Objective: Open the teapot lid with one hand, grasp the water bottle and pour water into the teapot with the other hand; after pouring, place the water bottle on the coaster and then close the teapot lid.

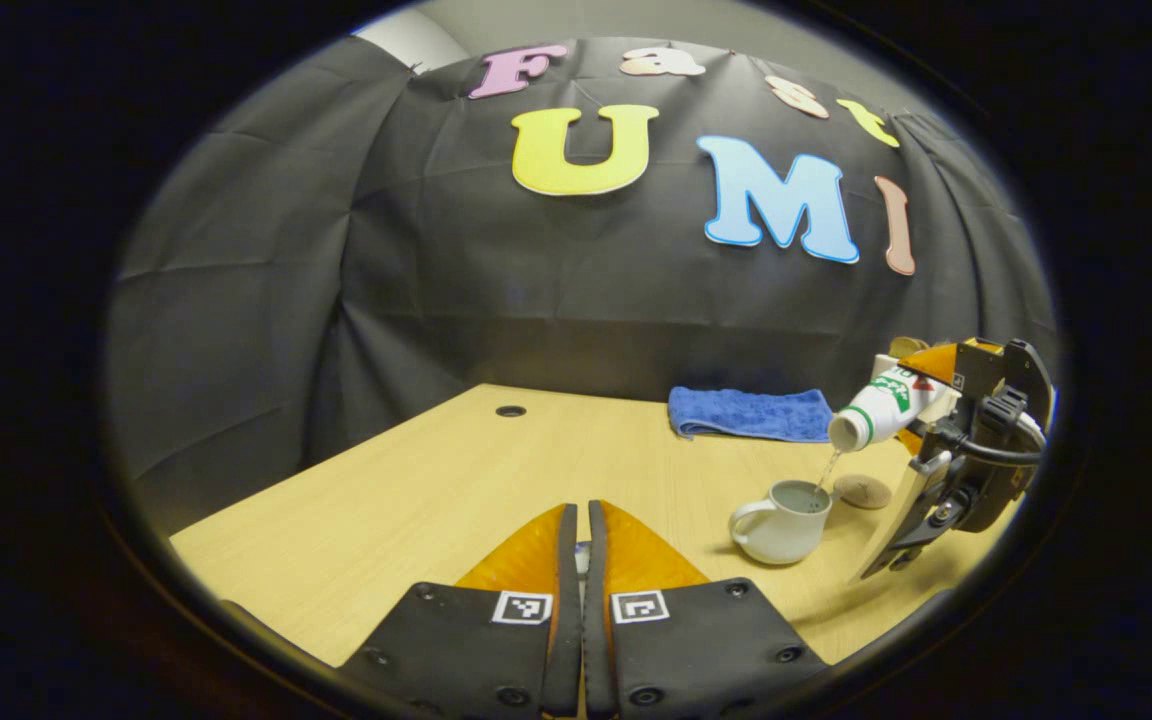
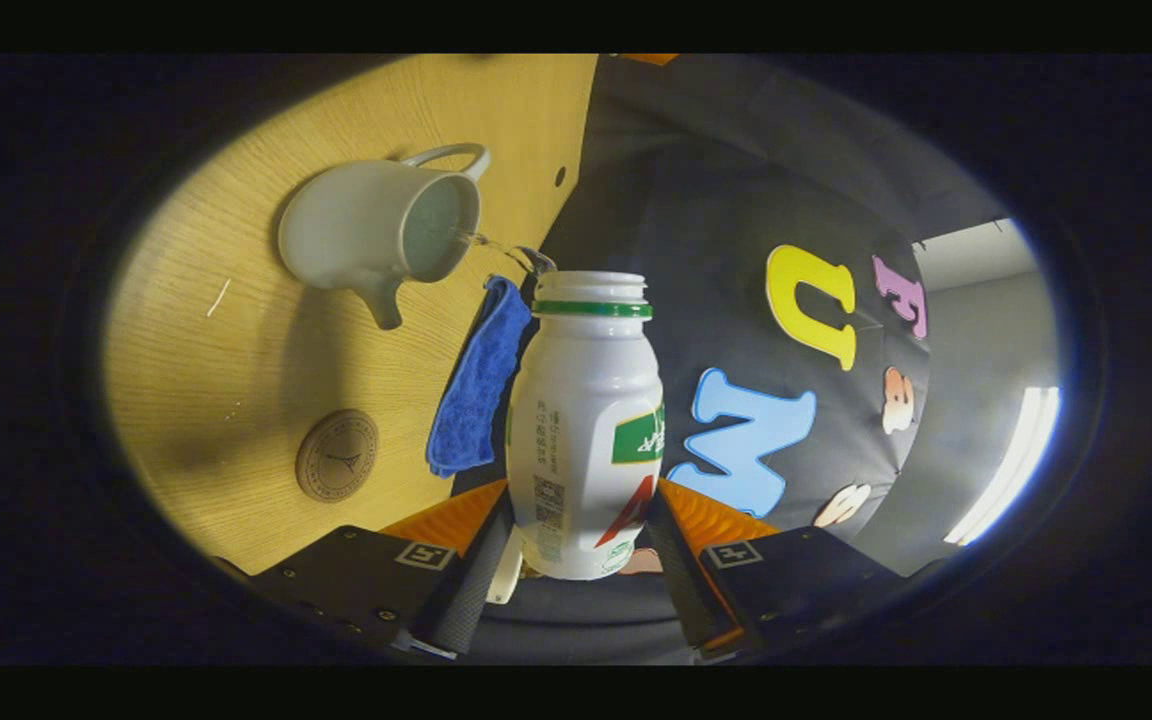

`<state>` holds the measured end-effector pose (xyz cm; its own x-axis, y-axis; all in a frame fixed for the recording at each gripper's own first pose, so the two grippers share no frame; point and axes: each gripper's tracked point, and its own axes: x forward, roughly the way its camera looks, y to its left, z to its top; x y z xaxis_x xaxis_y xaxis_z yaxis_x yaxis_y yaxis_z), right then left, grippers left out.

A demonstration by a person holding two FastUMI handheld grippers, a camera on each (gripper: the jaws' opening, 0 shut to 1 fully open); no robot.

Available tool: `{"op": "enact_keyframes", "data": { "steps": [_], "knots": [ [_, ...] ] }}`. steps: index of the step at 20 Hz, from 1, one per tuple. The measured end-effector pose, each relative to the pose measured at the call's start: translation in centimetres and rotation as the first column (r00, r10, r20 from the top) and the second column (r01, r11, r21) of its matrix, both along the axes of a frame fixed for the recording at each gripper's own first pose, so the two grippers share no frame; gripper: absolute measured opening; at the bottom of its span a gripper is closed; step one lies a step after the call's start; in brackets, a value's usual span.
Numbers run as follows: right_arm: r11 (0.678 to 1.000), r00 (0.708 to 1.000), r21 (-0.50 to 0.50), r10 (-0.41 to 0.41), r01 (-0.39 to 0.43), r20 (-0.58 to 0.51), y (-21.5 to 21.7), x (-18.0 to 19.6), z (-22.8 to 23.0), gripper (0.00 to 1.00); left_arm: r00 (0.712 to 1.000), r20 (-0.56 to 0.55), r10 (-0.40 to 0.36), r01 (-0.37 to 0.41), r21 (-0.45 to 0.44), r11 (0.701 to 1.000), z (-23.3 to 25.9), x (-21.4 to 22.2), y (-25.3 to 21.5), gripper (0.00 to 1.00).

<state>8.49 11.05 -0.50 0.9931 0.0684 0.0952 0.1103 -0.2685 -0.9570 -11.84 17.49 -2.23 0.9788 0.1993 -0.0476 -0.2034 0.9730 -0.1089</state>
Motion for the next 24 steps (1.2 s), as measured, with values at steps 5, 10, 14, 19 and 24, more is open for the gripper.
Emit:
{"op": "enact_keyframes", "data": {
  "steps": [5,10,14,19,24],
  "knots": [
    [1.000,1.000,-0.021,0.008,-0.008,0.009,0.1,0.0,0.3,0.76,1.000,-0.004,-0.002,0.002,-0.001,1.000,-0.3,0.1,-0.2,0.08],
    [0.999,1.000,-0.041,0.015,-0.014,0.024,0.4,-0.4,0.5,0.76,1.000,-0.007,-0.005,0.005,-0.003,1.000,-0.5,0.0,-0.2,0.12],
    [0.998,0.999,-0.056,0.023,-0.021,0.037,0.9,-0.6,0.8,0.76,1.000,-0.010,-0.008,0.008,-0.003,1.000,-0.7,0.0,-0.3,0.08],
    [0.996,0.998,-0.086,0.036,-0.031,0.056,1.5,-1.0,1.2,0.76,1.000,-0.010,-0.010,0.010,-0.004,1.000,-0.9,0.1,-0.3,0.08],
    [0.993,0.996,-0.109,0.052,-0.043,0.073,2.0,-1.1,1.5,0.76,1.000,-0.012,-0.010,0.010,-0.004,1.000,-0.8,0.2,-0.4,0.12]
  ]
}}
